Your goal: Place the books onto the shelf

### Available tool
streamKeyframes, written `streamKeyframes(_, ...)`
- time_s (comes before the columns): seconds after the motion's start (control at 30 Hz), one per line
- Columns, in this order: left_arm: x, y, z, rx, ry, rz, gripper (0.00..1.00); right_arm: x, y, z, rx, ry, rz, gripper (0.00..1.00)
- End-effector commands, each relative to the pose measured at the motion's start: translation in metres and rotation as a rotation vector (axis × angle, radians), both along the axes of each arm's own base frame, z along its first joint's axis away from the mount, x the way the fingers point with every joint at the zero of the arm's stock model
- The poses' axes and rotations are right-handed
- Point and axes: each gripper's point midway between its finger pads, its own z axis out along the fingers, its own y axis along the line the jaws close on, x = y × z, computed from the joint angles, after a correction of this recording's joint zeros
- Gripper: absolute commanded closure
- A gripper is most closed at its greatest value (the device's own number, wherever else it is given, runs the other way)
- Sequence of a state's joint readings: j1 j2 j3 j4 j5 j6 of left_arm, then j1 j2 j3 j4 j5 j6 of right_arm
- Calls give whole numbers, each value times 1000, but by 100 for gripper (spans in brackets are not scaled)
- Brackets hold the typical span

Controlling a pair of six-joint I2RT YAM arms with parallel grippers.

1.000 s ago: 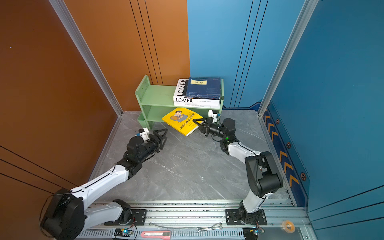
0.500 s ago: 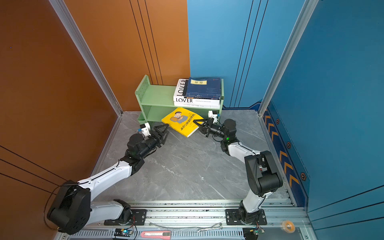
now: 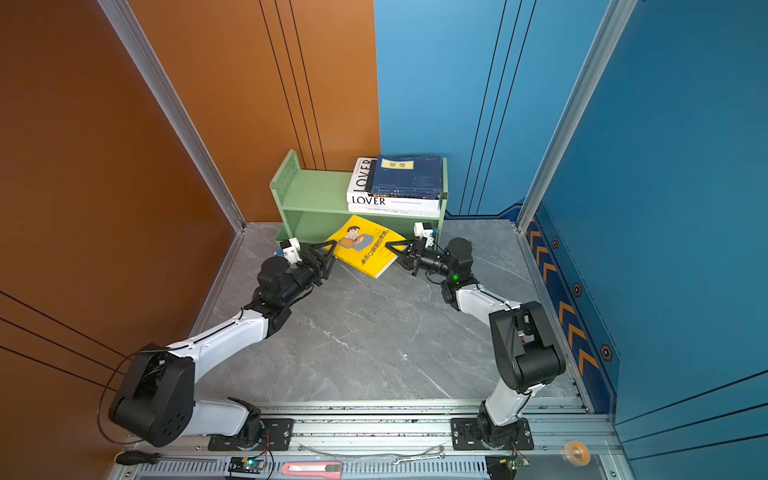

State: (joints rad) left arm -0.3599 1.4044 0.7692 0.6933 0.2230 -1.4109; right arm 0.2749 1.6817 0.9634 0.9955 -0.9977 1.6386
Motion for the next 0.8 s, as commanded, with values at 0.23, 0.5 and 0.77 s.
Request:
streamKeyframes(0.23, 10, -1, 8, 30, -54, -1, 68, 2, -11, 12, 6, -85, -12, 82)
streamKeyframes(0.5, 13, -7, 3, 44, -51, 19, 91, 26, -12, -6, -10, -6, -59, 74)
streamKeyframes(0.77, 21, -4, -11, 24, -13, 166, 97, 42, -36, -29, -144, 70, -198, 45)
